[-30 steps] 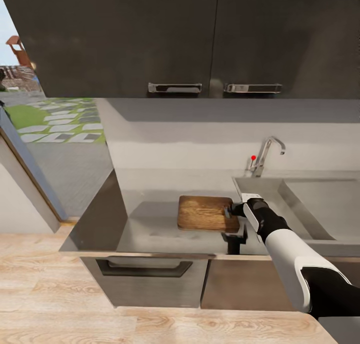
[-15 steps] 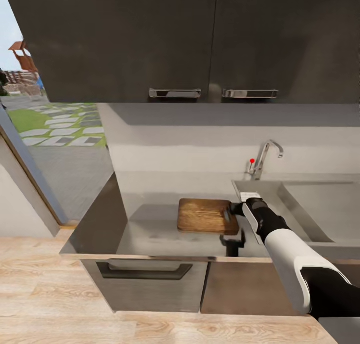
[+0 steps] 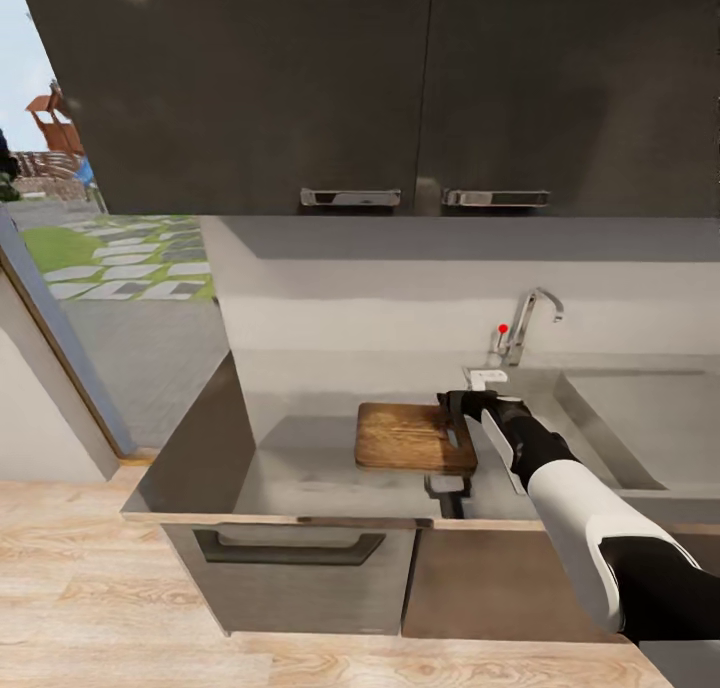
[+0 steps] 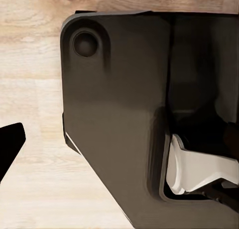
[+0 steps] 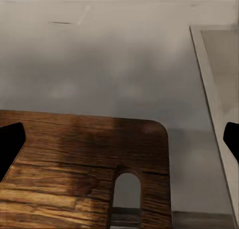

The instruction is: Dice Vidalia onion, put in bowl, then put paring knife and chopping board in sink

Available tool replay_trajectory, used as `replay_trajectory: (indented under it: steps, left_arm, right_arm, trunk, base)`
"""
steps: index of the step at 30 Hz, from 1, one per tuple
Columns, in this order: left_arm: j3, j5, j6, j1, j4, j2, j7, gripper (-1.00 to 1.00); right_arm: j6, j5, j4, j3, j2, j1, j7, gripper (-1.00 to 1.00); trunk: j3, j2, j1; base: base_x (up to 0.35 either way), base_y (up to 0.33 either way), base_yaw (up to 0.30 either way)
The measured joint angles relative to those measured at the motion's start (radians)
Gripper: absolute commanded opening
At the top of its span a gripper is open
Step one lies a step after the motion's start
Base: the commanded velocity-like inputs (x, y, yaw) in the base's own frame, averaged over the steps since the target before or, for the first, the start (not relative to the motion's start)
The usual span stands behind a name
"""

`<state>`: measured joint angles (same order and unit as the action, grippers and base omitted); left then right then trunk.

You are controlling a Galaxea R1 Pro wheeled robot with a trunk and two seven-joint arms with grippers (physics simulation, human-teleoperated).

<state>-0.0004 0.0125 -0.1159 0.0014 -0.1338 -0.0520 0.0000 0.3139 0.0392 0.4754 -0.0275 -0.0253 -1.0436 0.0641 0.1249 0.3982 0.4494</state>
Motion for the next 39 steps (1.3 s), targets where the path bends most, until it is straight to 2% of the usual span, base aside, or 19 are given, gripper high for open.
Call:
replay_trajectory:
  steps: [13, 23, 27, 29, 34, 35, 39]
  left_arm:
    - [0.000, 0.000, -0.002, 0.000, 0.000, 0.000, 0.000, 1.00]
    - [0.000, 0.000, -0.002, 0.000, 0.000, 0.000, 0.000, 1.00]
    - [0.000, 0.000, -0.002, 0.000, 0.000, 0.000, 0.000, 1.00]
    - [0.000, 0.000, -0.002, 0.000, 0.000, 0.000, 0.000, 1.00]
    - [0.000, 0.000, -0.002, 0.000, 0.000, 0.000, 0.000, 1.00]
    - [0.000, 0.000, -0.002, 0.000, -0.001, 0.000, 0.000, 1.00]
    - [0.000, 0.000, -0.002, 0.000, 0.000, 0.000, 0.000, 1.00]
  right_arm:
    - [-0.157, 0.000, 0.000, 0.000, 0.000, 0.022, 0.008, 1.00]
    - [-0.289, -0.001, 0.001, -0.002, 0.000, 0.064, 0.010, 1.00]
    - [-0.365, -0.006, 0.003, -0.002, -0.003, 0.103, 0.068, 1.00]
    - [-0.429, -0.010, 0.003, -0.003, -0.010, 0.119, 0.132, 1.00]
    - [-0.484, -0.012, 0.003, -0.003, -0.036, 0.136, 0.249, 1.00]
    - [-0.492, -0.012, 0.003, -0.001, -0.065, 0.150, 0.324, 1.00]
    - [-0.495, -0.009, 0.003, 0.000, -0.114, 0.157, 0.426, 1.00]
  trunk:
    - [-0.021, 0.000, 0.000]
    - [-0.037, 0.000, 0.000]
    - [-0.040, 0.000, 0.000]
    - [-0.040, 0.000, 0.000]
    - [-0.040, 0.000, 0.000]
    - [-0.040, 0.000, 0.000]
    - [-0.040, 0.000, 0.000]
  base:
    - [0.000, 0.000, 0.000]
    - [0.000, 0.000, -0.014]
    - [0.000, 0.000, -0.002]
    - [0.000, 0.000, 0.000]
    - [0.000, 0.000, 0.000]
    - [0.000, 0.000, 0.000]
    - [0.000, 0.000, 0.000]
